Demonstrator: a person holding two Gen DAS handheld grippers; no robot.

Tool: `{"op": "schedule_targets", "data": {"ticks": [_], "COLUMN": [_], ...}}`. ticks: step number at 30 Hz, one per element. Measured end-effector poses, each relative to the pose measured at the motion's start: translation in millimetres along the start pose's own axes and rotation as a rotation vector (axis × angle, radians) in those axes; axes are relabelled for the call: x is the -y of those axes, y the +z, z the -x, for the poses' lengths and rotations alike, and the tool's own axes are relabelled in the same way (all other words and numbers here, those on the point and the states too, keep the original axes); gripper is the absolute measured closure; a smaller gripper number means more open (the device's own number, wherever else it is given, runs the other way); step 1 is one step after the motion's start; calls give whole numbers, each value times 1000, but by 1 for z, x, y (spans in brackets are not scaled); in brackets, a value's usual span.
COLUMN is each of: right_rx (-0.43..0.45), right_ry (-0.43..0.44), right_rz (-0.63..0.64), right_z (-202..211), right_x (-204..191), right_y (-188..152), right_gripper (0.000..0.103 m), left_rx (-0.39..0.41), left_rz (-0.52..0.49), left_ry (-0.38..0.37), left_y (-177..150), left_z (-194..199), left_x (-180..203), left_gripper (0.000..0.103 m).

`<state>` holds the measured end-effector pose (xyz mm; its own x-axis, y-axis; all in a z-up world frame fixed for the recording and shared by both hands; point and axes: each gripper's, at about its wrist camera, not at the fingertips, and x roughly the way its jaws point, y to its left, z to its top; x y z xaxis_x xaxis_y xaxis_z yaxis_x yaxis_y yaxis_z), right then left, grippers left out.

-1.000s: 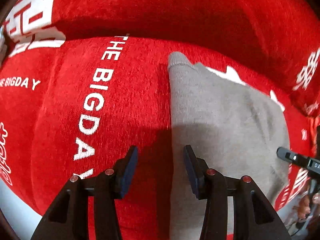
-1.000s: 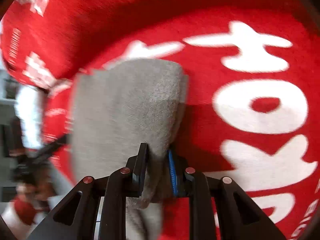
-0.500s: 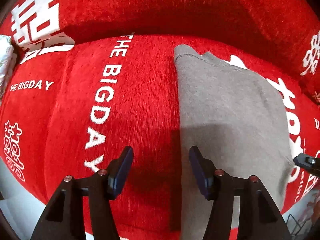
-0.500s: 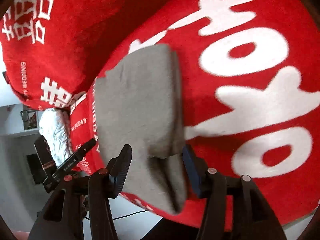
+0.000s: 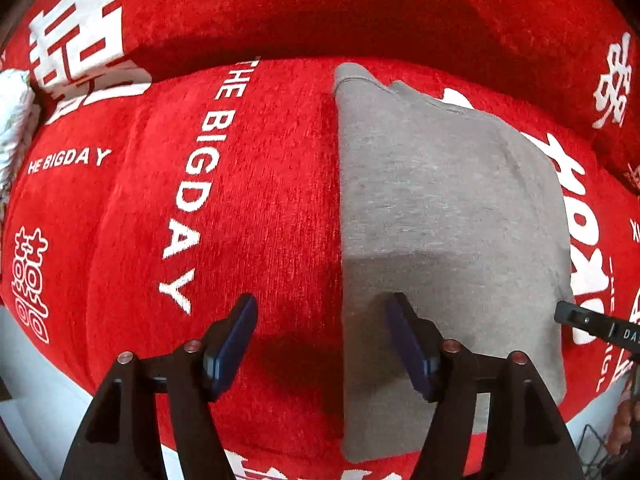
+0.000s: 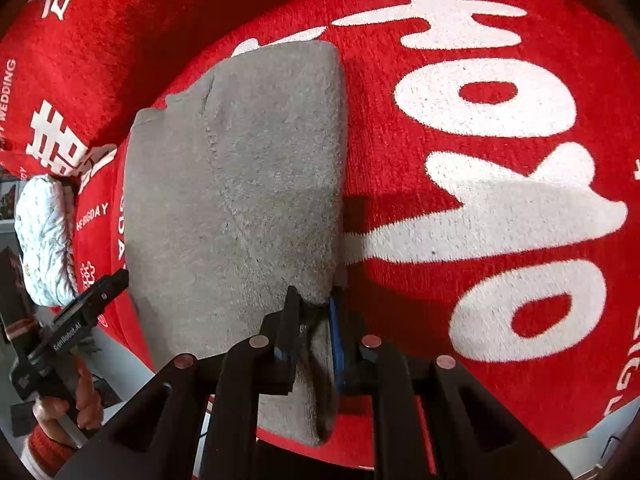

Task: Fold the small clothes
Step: 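Lower the folded sweater onto the blanket and open both tools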

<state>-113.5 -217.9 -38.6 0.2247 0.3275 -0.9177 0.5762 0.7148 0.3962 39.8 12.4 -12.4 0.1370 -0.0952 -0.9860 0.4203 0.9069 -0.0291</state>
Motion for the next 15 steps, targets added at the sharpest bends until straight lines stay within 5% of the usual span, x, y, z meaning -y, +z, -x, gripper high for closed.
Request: {"op": "schedule_targets", "data": {"ticks": [15], "right_rx": [38], "right_ry": [-18], "right_rz": [66], "right_z": [37], "right_x": [-29], "right_y": [-52], "right_gripper": [89], "left_rx": [-44], "left_rz": [-26], "left_ry": [12], "left_y": [-30], "left_z": [9], "left_x": [1], "left_gripper": [34]}}
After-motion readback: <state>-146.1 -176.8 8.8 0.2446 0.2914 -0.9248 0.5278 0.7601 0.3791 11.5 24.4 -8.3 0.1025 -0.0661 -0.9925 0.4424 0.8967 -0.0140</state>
